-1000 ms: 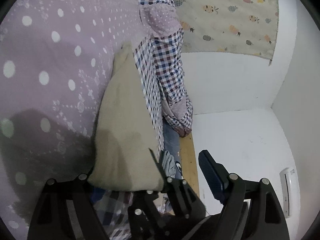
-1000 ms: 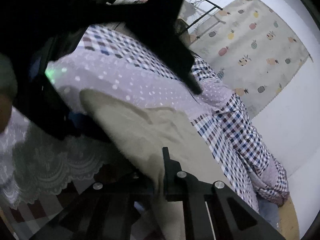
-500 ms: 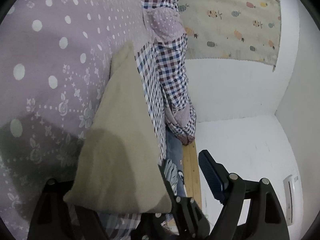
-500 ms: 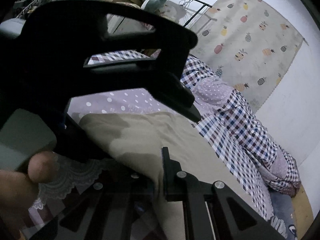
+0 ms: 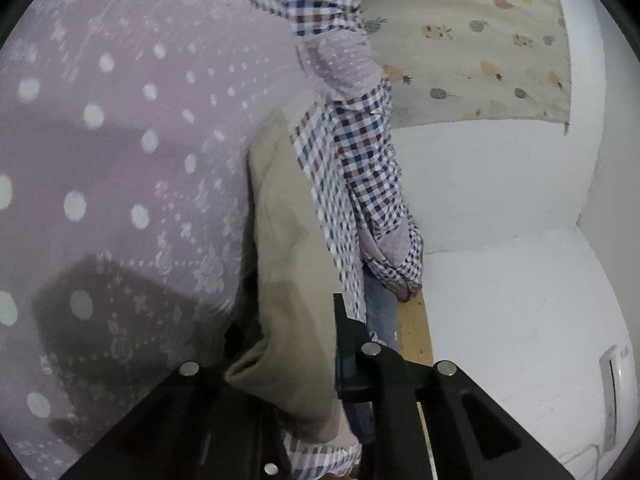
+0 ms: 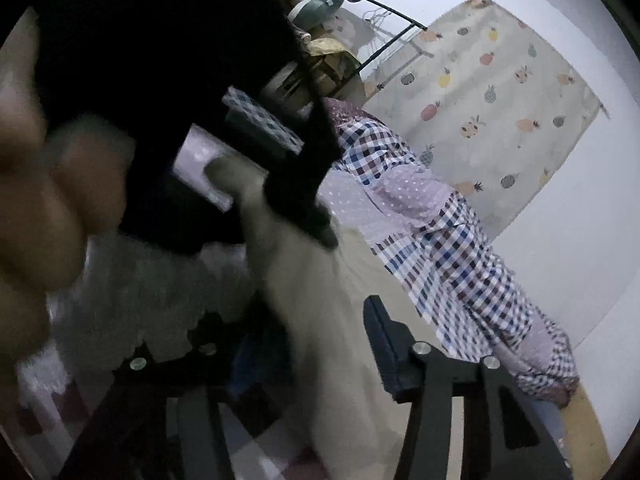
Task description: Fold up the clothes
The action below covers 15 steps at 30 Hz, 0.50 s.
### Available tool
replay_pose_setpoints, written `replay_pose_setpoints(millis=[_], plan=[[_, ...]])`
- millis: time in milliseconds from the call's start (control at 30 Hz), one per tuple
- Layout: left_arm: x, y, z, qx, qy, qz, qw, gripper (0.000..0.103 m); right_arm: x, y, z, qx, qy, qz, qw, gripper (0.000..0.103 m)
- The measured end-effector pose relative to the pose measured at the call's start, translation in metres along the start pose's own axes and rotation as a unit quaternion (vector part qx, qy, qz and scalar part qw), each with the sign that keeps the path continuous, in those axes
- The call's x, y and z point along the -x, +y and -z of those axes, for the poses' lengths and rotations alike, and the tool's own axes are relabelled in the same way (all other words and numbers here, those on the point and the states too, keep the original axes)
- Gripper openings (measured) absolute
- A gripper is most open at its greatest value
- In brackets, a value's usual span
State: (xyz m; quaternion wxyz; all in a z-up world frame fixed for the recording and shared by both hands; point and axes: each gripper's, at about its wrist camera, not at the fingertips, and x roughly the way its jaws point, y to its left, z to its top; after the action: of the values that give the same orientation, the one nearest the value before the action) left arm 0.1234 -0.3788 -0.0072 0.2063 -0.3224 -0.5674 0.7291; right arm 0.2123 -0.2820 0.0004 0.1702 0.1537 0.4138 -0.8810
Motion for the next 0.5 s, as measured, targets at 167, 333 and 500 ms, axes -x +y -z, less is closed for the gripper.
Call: replay_pose_setpoints(millis=[167,333,500], plan=[[0.004,-0.005,-0.004,-0.007,-0.009,-0.006,0.9999,0.008,-0.012,-0.007,0.024,0.016,0.029,0.027,0.999,0.056],[0.007,-0.009,-0.009,-0.002,-0.014,-0.004,0.9999,0.008,-0.014,-0.032,0.060,0.017,0.060,0.056,0.996,0.060],[0.011,-0.010,-0.015,0.003,-0.021,0.006,0.9998,0.007,-0.005,-0.072,0.106,0.015,0.105,0.095,0.990,0.061]])
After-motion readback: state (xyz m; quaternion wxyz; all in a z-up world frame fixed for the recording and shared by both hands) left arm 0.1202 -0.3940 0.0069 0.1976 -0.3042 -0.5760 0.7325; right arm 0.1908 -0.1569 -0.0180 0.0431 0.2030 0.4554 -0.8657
